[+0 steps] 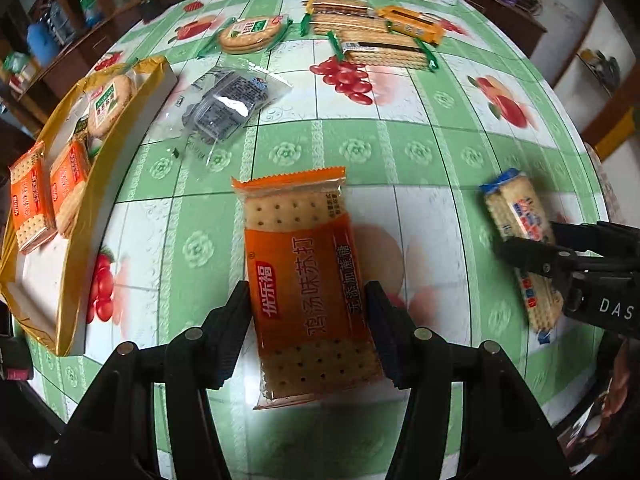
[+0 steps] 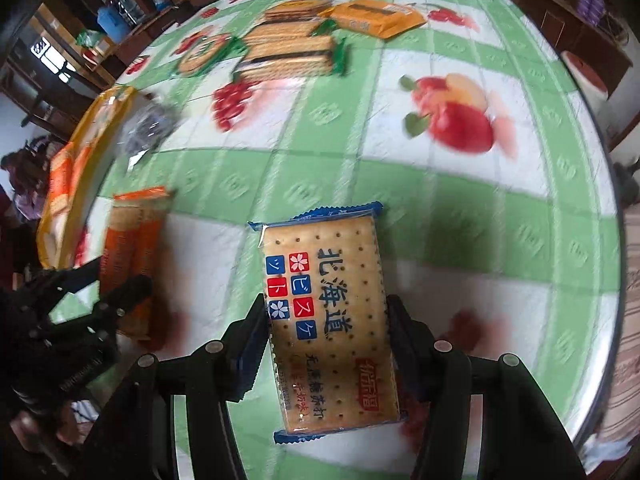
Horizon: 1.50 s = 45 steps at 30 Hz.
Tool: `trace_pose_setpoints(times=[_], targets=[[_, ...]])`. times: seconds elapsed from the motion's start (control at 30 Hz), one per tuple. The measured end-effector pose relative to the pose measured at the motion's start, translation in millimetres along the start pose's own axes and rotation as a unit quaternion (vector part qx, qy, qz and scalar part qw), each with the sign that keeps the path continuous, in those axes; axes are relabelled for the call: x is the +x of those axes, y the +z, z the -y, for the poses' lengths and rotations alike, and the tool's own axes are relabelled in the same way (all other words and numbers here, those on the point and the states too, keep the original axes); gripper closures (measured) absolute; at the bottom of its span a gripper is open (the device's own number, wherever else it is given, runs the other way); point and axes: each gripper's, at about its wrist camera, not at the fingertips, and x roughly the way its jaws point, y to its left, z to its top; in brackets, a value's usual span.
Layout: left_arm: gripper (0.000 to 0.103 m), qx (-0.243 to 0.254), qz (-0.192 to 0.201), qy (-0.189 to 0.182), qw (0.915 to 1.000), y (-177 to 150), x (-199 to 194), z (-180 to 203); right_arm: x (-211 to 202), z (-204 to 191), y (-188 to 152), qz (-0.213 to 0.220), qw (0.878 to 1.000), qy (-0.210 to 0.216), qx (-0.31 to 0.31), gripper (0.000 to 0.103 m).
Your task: Organize snacks
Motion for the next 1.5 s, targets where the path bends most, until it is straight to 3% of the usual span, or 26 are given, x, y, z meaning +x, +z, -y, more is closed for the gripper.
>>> trace_pose_setpoints(times=[0.2,0.53,1.1,1.5], targets=[[0.049,0.008,0.021,-0.013,0.9997,-7,-14,-25,0,-30,-19,-0.011,0.999,0.036,0.004,0.045],[0.049,-0.004,0.056,-0.020,0.9982,-13,-40,-69,-5,-79,-11,-0.008,0.996,0.086,0.003,0.045],[0.048,-0.060,0.117,0.026,0.9909,-8,-74,-166,-17,-206,48,0.019,0.986,0.148,-0.078,0.045],[0.048,-0.163,0.120,0.066,0.9772,6,-78,-272,2,-298,123,0.048,0.980,0.165,-0.098,0.045]])
